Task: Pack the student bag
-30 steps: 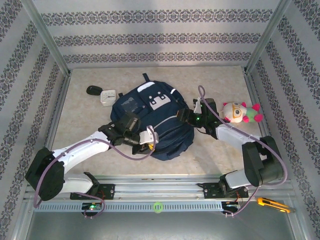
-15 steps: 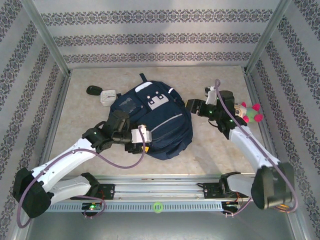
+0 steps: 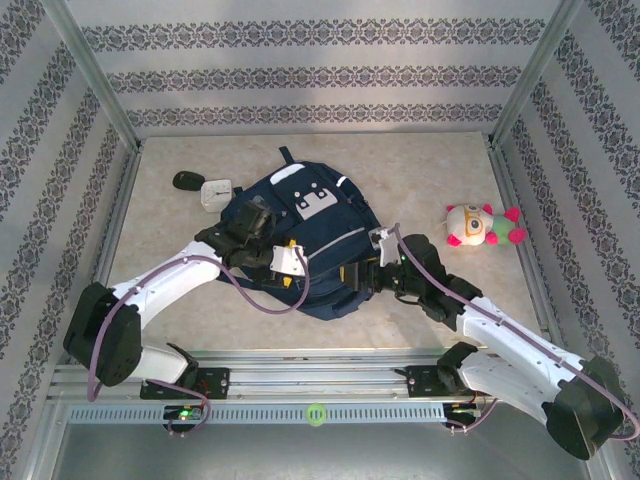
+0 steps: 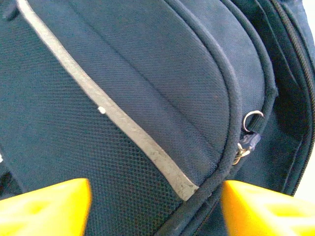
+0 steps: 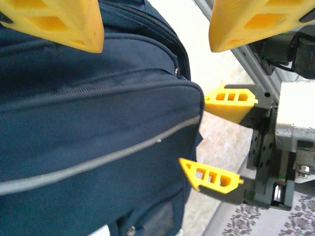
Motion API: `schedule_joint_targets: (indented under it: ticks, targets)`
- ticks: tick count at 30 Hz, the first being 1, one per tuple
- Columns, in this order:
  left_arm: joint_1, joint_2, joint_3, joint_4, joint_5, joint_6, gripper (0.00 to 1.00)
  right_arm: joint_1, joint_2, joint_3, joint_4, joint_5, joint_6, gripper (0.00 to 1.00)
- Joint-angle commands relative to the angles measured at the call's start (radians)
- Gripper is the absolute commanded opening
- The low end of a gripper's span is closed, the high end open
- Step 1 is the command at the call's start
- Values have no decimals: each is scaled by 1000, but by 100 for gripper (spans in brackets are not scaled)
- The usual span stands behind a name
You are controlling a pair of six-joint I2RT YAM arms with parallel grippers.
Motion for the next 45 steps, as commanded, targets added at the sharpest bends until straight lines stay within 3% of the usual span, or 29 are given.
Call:
schedule_joint_targets:
  ticks: [1,7,11,17,21,27,33,45]
  targets:
    - [3,24,10,-53,24,87,59,-6,-9,-34,24,21,57,59]
    - [3,-22,-43,28,116,-68,14,-138,99,-62,139,-65,112,58]
    - [3,-55,-107,190,215,-262,0,-212,127,-27,165,-104,77,57]
    - [-15,-31,-115,333,269,-521,0,-143,-10,67,-72,73,-44,55]
    - [-27,0,-82,326,255,-661,0,22,-84,93,-208,285,13,52]
    - [-26,24,-10,207,304,-745,0,302,-46,106,-203,529,175,48]
    - [-26,43,18,161,349,-805,0,362,129,203,-154,487,183,48]
    - [-27,79,76,117,382,-887,0,437,318,330,-270,706,78,51]
